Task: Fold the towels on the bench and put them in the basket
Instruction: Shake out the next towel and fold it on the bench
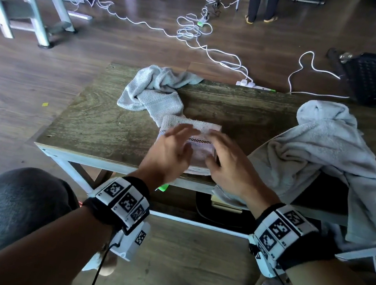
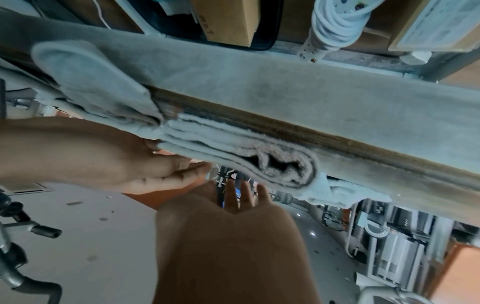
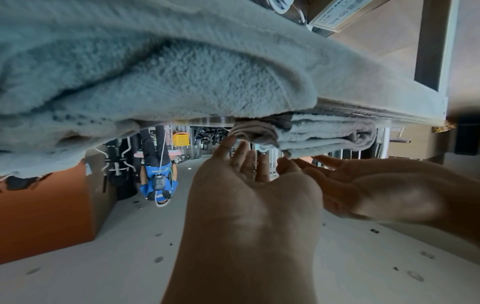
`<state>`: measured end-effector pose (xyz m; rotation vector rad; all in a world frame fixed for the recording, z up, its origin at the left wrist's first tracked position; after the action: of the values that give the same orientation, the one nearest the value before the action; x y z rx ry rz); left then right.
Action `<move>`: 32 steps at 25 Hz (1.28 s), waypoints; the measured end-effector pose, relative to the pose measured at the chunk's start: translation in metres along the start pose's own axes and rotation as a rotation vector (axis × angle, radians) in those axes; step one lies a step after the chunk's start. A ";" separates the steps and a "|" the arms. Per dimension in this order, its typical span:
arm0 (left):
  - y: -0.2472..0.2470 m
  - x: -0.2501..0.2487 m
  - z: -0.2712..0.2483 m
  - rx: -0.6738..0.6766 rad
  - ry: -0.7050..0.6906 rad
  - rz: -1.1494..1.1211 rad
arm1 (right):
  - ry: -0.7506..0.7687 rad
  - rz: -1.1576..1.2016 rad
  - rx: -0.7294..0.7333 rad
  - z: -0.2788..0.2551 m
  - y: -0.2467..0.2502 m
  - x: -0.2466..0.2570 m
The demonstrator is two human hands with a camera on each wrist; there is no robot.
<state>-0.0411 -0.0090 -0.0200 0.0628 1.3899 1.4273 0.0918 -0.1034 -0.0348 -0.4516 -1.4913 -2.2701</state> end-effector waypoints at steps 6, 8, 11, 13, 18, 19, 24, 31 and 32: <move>-0.021 0.031 -0.014 0.371 0.272 0.428 | -0.131 -0.138 0.425 0.000 -0.024 0.010; -0.018 0.029 -0.010 0.366 0.261 0.474 | -0.138 -0.148 0.368 0.008 -0.017 0.015; 0.000 0.023 0.014 0.162 0.200 0.410 | -0.082 -0.192 0.216 0.020 -0.016 0.018; 0.003 0.023 0.023 0.084 0.152 0.322 | -0.085 -0.191 0.193 0.027 -0.024 0.016; -0.025 0.045 0.017 0.195 0.207 0.301 | -0.099 -0.152 0.195 0.038 -0.056 0.009; -0.027 0.048 0.017 0.205 0.214 0.326 | -0.109 -0.178 0.190 0.038 -0.061 0.004; -0.026 0.052 0.017 0.217 0.216 0.390 | -0.207 -0.233 0.176 0.038 -0.064 -0.002; -0.024 0.053 0.016 0.258 0.243 0.409 | -0.345 -0.195 0.175 0.030 -0.061 -0.008; -0.024 0.051 0.016 0.255 0.248 0.408 | -0.354 -0.194 0.172 0.028 -0.061 -0.008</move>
<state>-0.0369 0.0301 -0.0637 0.3623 1.8363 1.6190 0.0711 -0.0543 -0.0760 -0.7128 -1.9635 -2.2631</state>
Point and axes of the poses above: each hand's wrist, its own z-axis towards the middle knuckle, its own y-axis out of the back of the hand, x = y × z, the point moved 4 cm from there along z, towards the middle knuckle, and after that the axes turned 8 degrees about y, right-handed, at the moved point
